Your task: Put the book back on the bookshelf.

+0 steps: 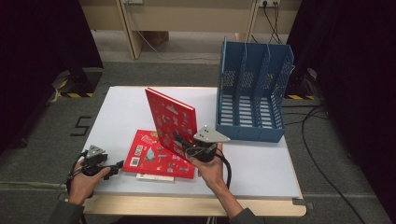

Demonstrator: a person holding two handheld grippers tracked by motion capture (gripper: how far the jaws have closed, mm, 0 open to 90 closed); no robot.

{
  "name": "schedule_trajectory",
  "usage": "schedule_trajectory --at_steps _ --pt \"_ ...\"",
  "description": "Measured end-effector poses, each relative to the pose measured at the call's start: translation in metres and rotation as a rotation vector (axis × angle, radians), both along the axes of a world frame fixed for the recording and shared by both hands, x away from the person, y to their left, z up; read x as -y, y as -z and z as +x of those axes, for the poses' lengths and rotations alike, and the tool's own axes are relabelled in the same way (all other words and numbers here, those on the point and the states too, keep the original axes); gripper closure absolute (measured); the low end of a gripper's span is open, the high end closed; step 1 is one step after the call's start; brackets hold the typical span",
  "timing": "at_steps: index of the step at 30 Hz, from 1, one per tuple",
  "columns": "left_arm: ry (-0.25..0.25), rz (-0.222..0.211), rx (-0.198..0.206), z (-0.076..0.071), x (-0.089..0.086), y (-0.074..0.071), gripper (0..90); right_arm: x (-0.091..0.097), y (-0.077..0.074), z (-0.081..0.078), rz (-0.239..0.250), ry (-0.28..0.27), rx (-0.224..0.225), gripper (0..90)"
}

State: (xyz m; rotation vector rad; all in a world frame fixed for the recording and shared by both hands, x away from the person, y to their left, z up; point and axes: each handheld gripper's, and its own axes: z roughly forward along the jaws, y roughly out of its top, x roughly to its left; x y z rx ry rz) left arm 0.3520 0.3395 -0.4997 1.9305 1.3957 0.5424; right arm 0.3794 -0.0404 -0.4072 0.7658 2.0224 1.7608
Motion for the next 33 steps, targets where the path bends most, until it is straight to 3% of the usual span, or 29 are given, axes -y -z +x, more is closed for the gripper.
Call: schedule_trajectory --at_steps 10,14,21,24,28,33 --pt "0.001 0.000 0.002 0.000 0.000 0.000 22.6 0.044 -0.036 -0.022 0.055 0.055 0.056 79.5" --pt "0.002 -0.013 0.007 0.000 0.001 0.000 23.6 0.071 -0.050 -0.033 0.067 0.112 0.089 79.5" --pt "0.010 0.004 0.013 0.002 0.003 0.000 23.1 0.120 -0.073 -0.050 0.088 0.223 0.143 79.4" --pt "0.004 0.000 0.017 0.002 0.001 0.000 23.1 0.138 -0.077 -0.054 0.106 0.269 0.143 79.5" --pt "-0.001 0.003 0.015 0.003 0.000 -0.001 23.1 0.155 -0.077 -0.055 0.087 0.332 0.150 79.5" --pt "-0.002 0.007 0.012 0.004 0.001 0.000 23.1 0.171 -0.071 -0.044 0.080 0.398 0.144 79.5"
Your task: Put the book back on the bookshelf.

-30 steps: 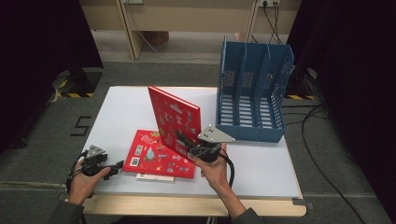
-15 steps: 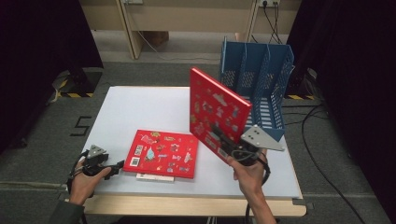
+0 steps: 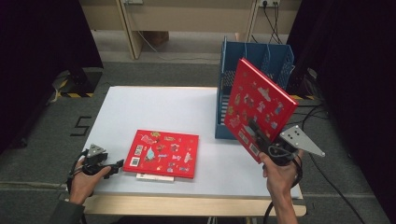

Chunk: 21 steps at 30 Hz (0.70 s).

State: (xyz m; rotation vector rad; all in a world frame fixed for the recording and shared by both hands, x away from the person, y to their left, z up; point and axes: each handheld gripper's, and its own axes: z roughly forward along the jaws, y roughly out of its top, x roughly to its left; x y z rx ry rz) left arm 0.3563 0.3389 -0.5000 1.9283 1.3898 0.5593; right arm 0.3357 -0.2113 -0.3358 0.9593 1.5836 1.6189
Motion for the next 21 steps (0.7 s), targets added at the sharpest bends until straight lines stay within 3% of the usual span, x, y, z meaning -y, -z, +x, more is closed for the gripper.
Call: schedule_trajectory --at_steps 8,21 --pt "-0.007 0.002 0.000 0.002 -0.002 0.000 23.4 0.013 0.002 0.029 0.004 0.099 -0.022 79.5" --pt "-0.005 0.004 0.000 0.003 -0.002 0.000 23.4 0.011 -0.002 0.099 -0.016 0.277 -0.026 79.4"
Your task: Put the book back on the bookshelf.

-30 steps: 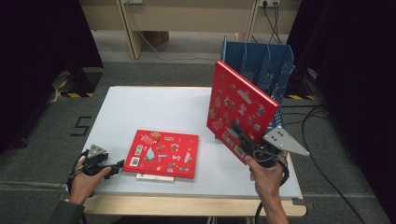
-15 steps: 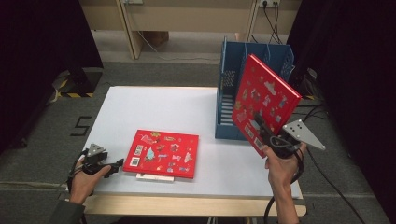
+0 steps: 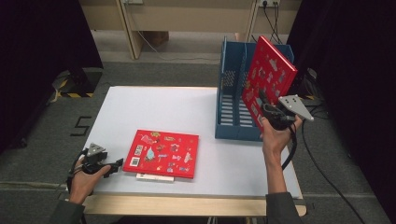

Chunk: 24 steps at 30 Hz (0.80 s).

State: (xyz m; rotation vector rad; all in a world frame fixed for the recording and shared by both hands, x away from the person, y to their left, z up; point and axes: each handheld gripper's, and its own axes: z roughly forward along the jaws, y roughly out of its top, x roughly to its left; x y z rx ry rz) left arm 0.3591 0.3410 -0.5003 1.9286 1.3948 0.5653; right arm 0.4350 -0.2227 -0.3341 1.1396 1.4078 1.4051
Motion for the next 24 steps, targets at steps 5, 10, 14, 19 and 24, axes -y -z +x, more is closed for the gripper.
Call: schedule_trajectory --at_steps 5,10,14,19,24 --pt "0.002 0.016 0.009 -0.001 0.002 0.001 22.6 -0.002 0.005 0.025 0.004 0.042 -0.024 79.4" --pt "-0.002 0.014 0.013 -0.001 0.002 0.002 22.4 -0.006 0.012 0.045 -0.008 0.068 -0.053 79.4" --pt "-0.002 0.014 0.012 -0.001 0.002 0.001 22.4 -0.008 0.018 0.061 0.013 0.096 -0.070 79.4" --pt "-0.003 0.015 0.011 -0.001 0.002 0.001 22.3 -0.011 0.024 0.079 0.014 0.125 -0.101 79.3" --pt "-0.004 0.012 0.017 -0.002 0.002 0.002 22.5 -0.018 0.030 0.092 -0.010 0.138 -0.125 79.4"
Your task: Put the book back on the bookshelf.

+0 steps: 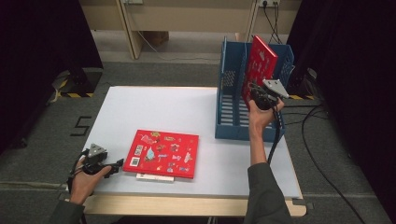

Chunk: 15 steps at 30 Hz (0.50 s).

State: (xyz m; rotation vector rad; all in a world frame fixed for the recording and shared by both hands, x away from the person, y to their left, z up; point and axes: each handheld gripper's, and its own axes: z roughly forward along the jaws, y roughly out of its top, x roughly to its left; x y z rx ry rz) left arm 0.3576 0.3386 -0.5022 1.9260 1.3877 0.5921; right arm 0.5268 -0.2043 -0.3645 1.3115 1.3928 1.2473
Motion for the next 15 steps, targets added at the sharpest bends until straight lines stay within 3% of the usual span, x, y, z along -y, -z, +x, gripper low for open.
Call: schedule_trajectory --at_steps 15 --pt "0.003 -0.002 -0.002 -0.001 0.000 0.000 22.5 -0.017 0.012 0.026 -0.028 0.020 -0.063 79.3"
